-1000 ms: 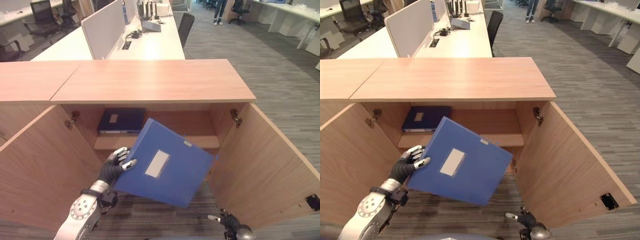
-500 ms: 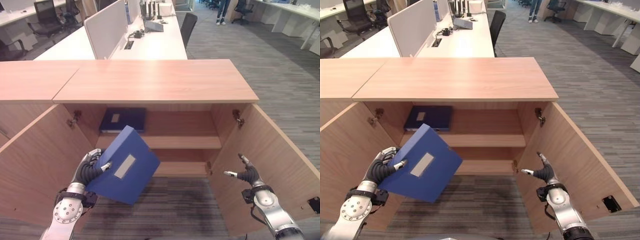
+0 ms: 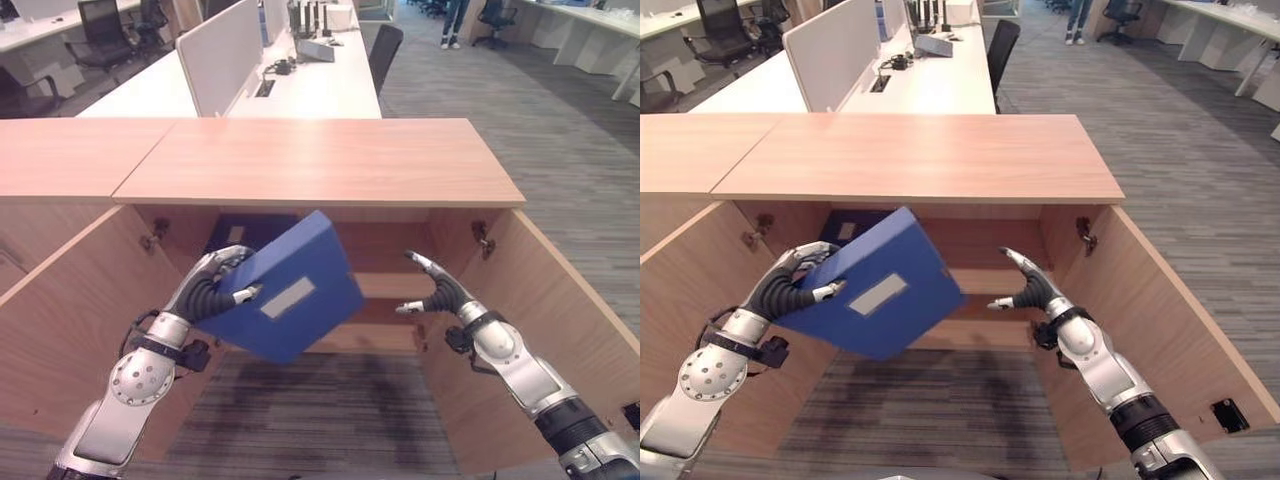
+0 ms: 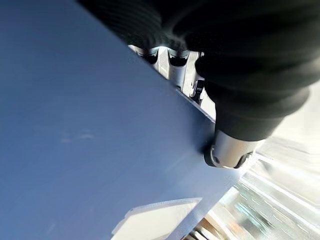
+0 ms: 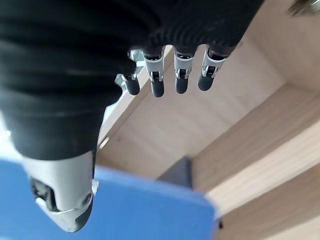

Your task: Put the empty folder in the office cabinet

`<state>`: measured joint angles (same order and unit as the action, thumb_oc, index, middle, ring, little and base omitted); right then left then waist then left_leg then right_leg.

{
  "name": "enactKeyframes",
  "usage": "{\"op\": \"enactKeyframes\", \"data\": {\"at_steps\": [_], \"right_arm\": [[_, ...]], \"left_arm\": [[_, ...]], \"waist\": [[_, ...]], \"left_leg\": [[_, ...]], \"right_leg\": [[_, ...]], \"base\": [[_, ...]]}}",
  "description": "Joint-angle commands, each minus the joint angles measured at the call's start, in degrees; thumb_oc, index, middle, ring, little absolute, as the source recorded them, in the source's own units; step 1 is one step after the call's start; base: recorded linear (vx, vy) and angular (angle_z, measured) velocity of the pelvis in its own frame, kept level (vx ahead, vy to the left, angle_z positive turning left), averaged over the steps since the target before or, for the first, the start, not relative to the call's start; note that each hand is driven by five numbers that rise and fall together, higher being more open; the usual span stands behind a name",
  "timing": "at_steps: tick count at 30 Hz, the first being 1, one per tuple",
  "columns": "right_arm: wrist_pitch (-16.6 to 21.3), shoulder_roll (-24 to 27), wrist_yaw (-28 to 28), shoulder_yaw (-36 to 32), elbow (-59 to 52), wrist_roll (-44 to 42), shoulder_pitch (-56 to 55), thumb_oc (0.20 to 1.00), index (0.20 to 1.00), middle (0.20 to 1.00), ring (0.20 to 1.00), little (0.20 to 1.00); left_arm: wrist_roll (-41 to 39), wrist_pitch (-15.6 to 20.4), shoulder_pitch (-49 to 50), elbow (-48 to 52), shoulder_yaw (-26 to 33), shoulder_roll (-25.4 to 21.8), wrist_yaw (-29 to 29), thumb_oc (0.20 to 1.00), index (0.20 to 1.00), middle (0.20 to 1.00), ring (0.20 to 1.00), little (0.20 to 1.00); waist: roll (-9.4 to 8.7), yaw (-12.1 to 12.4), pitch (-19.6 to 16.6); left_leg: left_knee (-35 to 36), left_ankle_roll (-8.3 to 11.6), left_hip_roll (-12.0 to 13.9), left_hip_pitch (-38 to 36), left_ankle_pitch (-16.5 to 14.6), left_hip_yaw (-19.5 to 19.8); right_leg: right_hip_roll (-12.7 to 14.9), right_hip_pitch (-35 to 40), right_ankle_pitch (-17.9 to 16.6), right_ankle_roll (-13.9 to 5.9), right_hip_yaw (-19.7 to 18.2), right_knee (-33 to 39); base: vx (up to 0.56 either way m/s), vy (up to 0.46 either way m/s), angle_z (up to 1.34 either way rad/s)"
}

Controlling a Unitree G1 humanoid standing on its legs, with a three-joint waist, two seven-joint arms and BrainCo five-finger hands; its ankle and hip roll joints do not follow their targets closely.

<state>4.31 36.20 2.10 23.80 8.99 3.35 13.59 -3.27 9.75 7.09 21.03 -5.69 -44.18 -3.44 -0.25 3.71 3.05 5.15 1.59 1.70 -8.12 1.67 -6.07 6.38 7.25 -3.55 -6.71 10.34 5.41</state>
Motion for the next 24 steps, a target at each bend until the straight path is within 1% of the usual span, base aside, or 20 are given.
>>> {"op": "enactKeyframes", "data": {"at_steps": [1,5,9,13,15,18,21,24], "right_arm": [[3.2,2.2,0.0,2.0,-2.5,-2.5,6.9,1.000,1.000,1.000,1.000,1.000],[3.4,1.6,-0.4,3.6,-2.7,-3.2,9.0,1.000,1.000,1.000,1.000,1.000],[3.6,0.6,-0.9,4.4,-3.2,-4.2,10.5,1.000,1.000,1.000,1.000,1.000],[3.9,-0.4,-1.0,4.9,-4.4,-5.9,11.3,1.000,1.000,1.000,1.000,1.000],[4.1,-1.1,-0.3,5.9,-4.9,-7.6,11.8,1.000,1.000,1.000,1.000,1.000],[4.1,-2.4,1.8,8.3,-5.3,-11.1,12.8,1.000,1.000,1.000,1.000,1.000],[3.8,-3.3,5.4,11.6,-5.5,-15.1,14.3,1.000,1.000,1.000,1.000,1.000],[2.9,-4.2,8.1,15.1,-4.8,-18.9,16.1,1.000,1.000,1.000,1.000,1.000]], "left_arm": [[-6.6,4.1,-5.5,4.0,-1.2,-3.9,-0.9,0.200,0.200,0.200,0.200,0.200],[-8.0,4.4,-7.3,4.6,-3.0,-6.4,-1.5,0.200,0.200,0.200,0.200,0.200],[-8.5,4.5,-8.4,4.7,-4.3,-7.1,-1.4,0.200,0.200,0.200,0.200,0.200],[-8.4,4.5,-9.2,4.8,-4.7,-6.9,-0.7,0.200,0.200,0.200,0.200,0.200],[-7.2,4.7,-10.2,4.8,-4.9,-5.9,0.3,0.200,0.200,0.200,0.200,0.200],[-5.1,5.0,-12.6,4.5,-5.6,-2.8,2.5,0.200,0.200,0.200,0.200,0.200],[-3.4,5.4,-16.0,4.8,-7.1,1.0,4.1,0.200,0.200,0.200,0.200,0.200],[-0.8,5.7,-20.0,5.6,-8.8,3.5,5.8,0.200,0.200,0.200,0.200,0.200]], "waist": [[-1.86,-0.1,-0.4],[-1.77,0.0,-0.6],[-1.74,0.1,-0.6],[-1.80,0.2,-0.6],[-1.94,0.2,-0.6],[-2.33,0.3,-0.7],[-2.75,0.3,-0.7],[-3.16,0.4,-0.7]], "left_leg": [[-0.2,-0.58,-1.8,-1.6,-6.5,2.2],[-0.2,-0.51,-1.9,-1.7,-6.4,2.3],[-0.2,-0.50,-1.9,-1.8,-6.4,2.3],[-0.2,-0.48,-1.9,-1.9,-6.3,2.3],[-0.2,-0.45,-1.8,-1.8,-6.3,2.3],[-0.2,-0.39,-1.8,-1.7,-6.2,2.4],[-0.2,-0.35,-1.9,-1.6,-6.2,2.5],[-0.2,-0.23,-1.8,-1.5,-6.2,2.5]], "right_leg": [[-3.1,1.0,2.9,0.15,1.7,-0.4],[-3.2,1.0,2.9,0.18,1.6,-0.4],[-3.2,1.0,2.9,0.25,1.6,-0.4],[-3.2,1.0,2.9,0.27,1.6,-0.4],[-3.2,1.0,2.9,0.26,1.6,-0.4],[-3.1,1.1,3.0,0.33,1.6,-0.4],[-3.1,1.1,3.1,0.46,1.6,-0.4],[-3.1,1.0,3.0,0.44,1.8,-0.4]], "base": [[0.00,0.000,0.00],[0.00,0.000,0.00],[0.00,0.000,0.00],[0.00,0.000,0.00],[0.00,0.000,0.00],[0.00,0.000,0.00],[0.00,0.000,0.00],[0.00,0.000,0.00]]}}
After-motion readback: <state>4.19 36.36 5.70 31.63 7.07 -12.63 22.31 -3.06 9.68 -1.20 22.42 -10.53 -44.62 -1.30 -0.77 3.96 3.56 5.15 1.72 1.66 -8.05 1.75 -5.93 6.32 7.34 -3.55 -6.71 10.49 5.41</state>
